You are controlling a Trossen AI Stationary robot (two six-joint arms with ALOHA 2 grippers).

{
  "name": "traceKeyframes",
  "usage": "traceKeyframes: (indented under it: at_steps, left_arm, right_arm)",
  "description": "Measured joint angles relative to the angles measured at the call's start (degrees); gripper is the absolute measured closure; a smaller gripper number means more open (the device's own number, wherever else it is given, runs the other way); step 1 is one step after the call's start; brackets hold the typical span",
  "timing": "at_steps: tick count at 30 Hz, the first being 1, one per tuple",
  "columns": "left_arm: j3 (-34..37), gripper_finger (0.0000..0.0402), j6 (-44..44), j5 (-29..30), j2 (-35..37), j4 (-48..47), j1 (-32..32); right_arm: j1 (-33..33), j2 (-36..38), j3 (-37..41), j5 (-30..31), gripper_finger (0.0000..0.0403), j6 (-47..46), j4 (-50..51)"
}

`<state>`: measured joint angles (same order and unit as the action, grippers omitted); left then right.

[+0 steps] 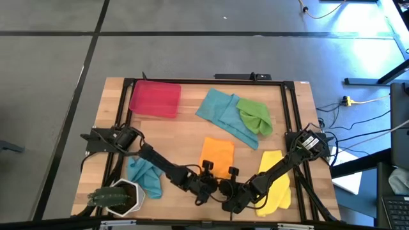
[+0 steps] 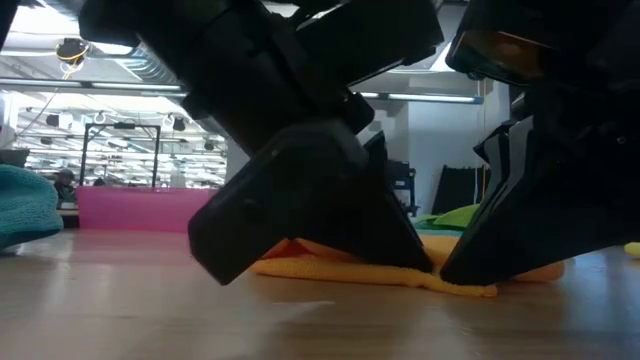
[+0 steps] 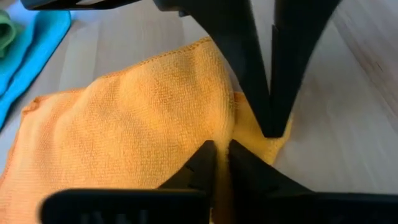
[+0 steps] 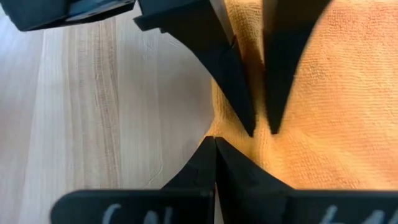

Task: Roll microfiber towels into tight, uniform cylinder then place into a basket
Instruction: Fold the orange microfiber towel

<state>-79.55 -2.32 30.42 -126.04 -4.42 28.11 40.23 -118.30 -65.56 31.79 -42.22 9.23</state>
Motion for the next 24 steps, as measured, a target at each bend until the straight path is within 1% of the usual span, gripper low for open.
traceKeyframes:
  at_steps: [2, 11, 16, 18, 22, 24]
  left_arm:
    - [0.09, 0.0395, 0.93, 0.04, 0.35, -0.35, 0.26]
    - [0.11, 0.0399, 1.43, 1.49, 2.63, -2.56, 1.27]
    - [0.13, 0.0401, 1.03, 4.39, 4.72, -6.38, 2.10]
    - [0.18, 0.0401, 0.30, 6.24, 5.65, -9.45, 2.67]
    - [0.14, 0.0401, -1.59, 6.18, 7.09, -11.50, 3.40]
    - [0.09, 0.0401, -1.78, 4.42, 7.07, -11.65, 3.71]
  right_arm:
    - [0.00, 0.00, 0.00, -0.11, 0.0399, 0.00, 0.00]
    - [-0.04, -0.04, 0.03, -0.33, 0.0399, -0.41, 0.04]
    - [-0.02, -0.04, 0.07, -0.51, 0.0399, -1.25, 1.29]
    - [0.00, -0.04, 0.07, -0.78, 0.0399, -1.25, 1.42]
    - [-0.04, -0.04, 0.09, -1.25, 0.0399, -1.31, 1.44]
    - [-0.04, -0.04, 0.09, -1.40, 0.0399, -1.74, 1.51]
